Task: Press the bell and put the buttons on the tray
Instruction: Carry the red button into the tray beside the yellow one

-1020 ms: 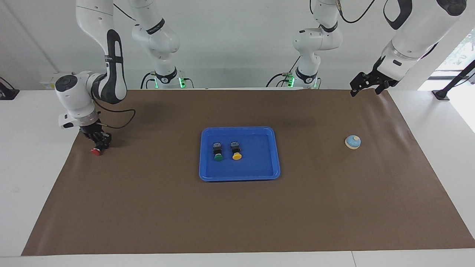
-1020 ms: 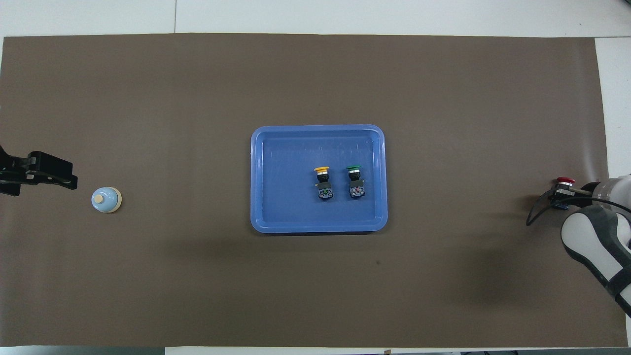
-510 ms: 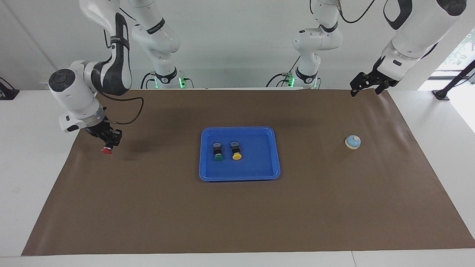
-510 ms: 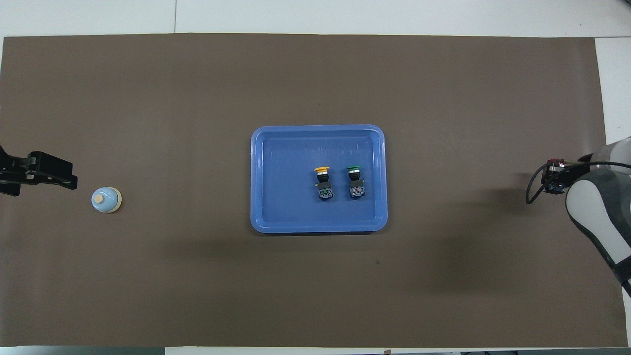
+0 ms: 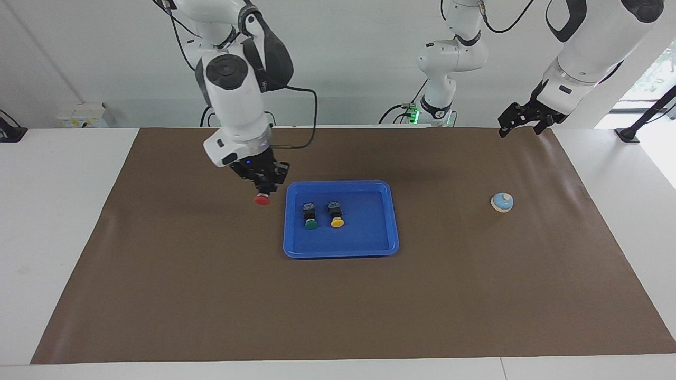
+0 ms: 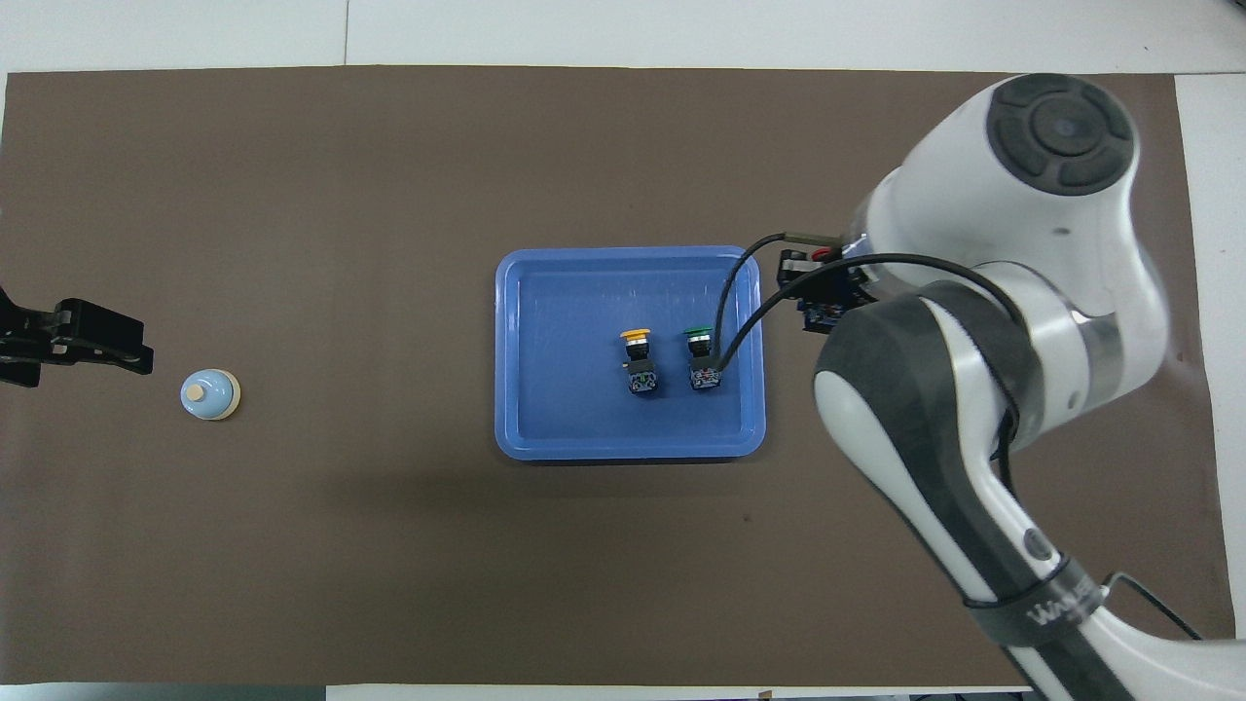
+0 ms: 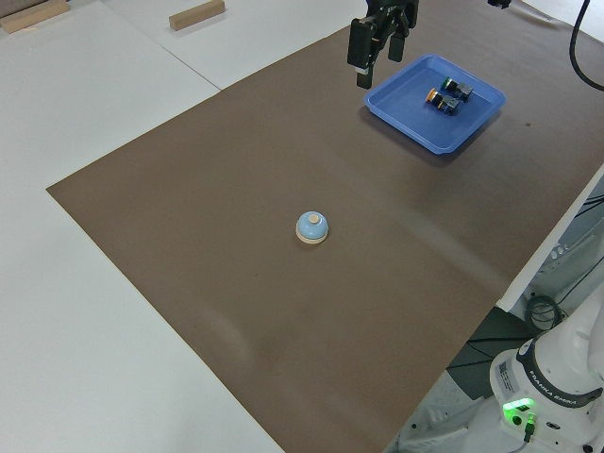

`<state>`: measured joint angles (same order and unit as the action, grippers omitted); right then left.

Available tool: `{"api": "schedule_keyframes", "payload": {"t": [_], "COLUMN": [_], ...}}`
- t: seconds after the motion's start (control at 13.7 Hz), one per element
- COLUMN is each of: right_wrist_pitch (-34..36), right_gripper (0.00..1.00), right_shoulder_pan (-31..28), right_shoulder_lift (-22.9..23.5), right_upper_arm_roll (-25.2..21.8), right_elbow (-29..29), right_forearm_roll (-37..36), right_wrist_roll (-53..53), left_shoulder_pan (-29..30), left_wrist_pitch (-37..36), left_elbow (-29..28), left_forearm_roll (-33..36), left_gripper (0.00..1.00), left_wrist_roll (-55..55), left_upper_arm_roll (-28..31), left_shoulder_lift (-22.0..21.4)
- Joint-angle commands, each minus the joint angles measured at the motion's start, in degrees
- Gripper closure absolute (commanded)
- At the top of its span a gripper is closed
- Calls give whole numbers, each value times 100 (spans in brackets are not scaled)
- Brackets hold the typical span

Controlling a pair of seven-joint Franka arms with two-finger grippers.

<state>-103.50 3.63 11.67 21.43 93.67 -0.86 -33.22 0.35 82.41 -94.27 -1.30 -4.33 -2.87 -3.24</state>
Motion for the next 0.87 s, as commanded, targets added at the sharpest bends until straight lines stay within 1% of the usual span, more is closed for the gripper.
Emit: {"api": "schedule_keyframes", "payload": {"t": [0.0, 0.07, 0.15, 0.22, 0.29, 0.44, 0.51, 0.58, 0.8], "right_wrist_pitch": [-54, -265, -302, -363, -590, -1257, -1460, -1471, -1690], "right_gripper": [100, 100, 100, 100, 100, 100, 100, 100, 100], "right_shoulder_pan": [566, 777, 1023, 1295, 1559, 1851, 1861, 1782, 1816], "right_shoulder_lift": [309, 396, 554, 851, 1185, 1792, 1873, 1874, 1874], "right_upper_arm_roll": [-25, -25, -33, -68, -86, -95, -95, -78, -77], "right_elbow": [-323, -289, -306, -349, -376, -473, -455, -438, -228], "right_forearm_roll": [121, 113, 52, -36, -289, -642, -696, -766, -758], "right_wrist_roll": [9, -17, -131, -297, -473, -737, -712, -660, -457], "left_shoulder_pan": [35, 35, 35, 35, 35, 35, 35, 35, 35], "left_wrist_pitch": [109, 109, 109, 109, 109, 100, 109, 109, 109], "left_elbow": [-144, -135, -144, -144, -135, -144, -144, -144, -144], "left_forearm_roll": [60, 60, 60, 60, 60, 60, 60, 60, 60], "left_gripper": [0, 0, 0, 0, 0, 0, 0, 0, 0], "left_wrist_roll": [11, 11, 11, 11, 11, 11, 11, 11, 11], "left_upper_arm_roll": [-21, -21, -21, -21, -21, -21, -21, -21, -21], "left_shoulder_lift": [-134, -134, -134, -134, -134, -134, -134, -134, -134]}}
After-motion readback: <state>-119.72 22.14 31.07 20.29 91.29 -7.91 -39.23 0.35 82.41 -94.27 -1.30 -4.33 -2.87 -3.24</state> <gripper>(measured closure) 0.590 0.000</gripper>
